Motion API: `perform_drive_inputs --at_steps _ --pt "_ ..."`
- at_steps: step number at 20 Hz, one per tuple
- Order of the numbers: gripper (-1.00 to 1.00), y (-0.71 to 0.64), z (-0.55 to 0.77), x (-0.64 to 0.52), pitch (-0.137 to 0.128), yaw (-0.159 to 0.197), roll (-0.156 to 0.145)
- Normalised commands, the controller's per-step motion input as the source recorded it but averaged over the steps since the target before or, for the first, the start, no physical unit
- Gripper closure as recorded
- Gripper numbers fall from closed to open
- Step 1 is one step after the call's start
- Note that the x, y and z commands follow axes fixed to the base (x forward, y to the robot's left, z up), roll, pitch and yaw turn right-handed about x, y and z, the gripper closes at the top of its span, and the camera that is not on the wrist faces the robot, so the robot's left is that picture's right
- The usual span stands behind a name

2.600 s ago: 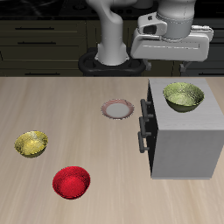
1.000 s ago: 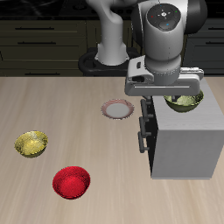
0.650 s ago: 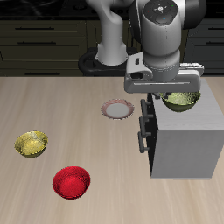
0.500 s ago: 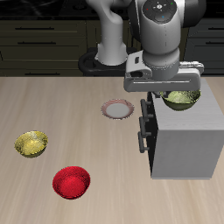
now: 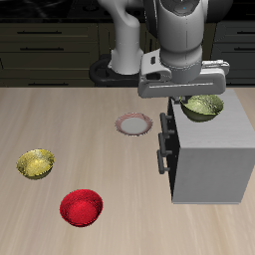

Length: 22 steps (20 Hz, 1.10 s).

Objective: Place the green bowl on the plate

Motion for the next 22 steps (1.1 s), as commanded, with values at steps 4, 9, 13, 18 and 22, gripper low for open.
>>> perform_drive_inputs --at_steps 4,9,13,18,22 --pt "1.00 -0.20 0.16 -0.23 -0.075 0.046 -0.017" --pt "1.00 -0.16 0.27 -0.28 -0.053 -0.005 0.009" --pt "1.00 -0.04 0.26 -0.52 -0.066 -0.003 0.086" --pt "1.00 0.00 0.13 -0.37 -0.054 0.001 0.032" --pt "1.00 -0.11 0.15 -0.29 -0.058 0.015 -0.002"
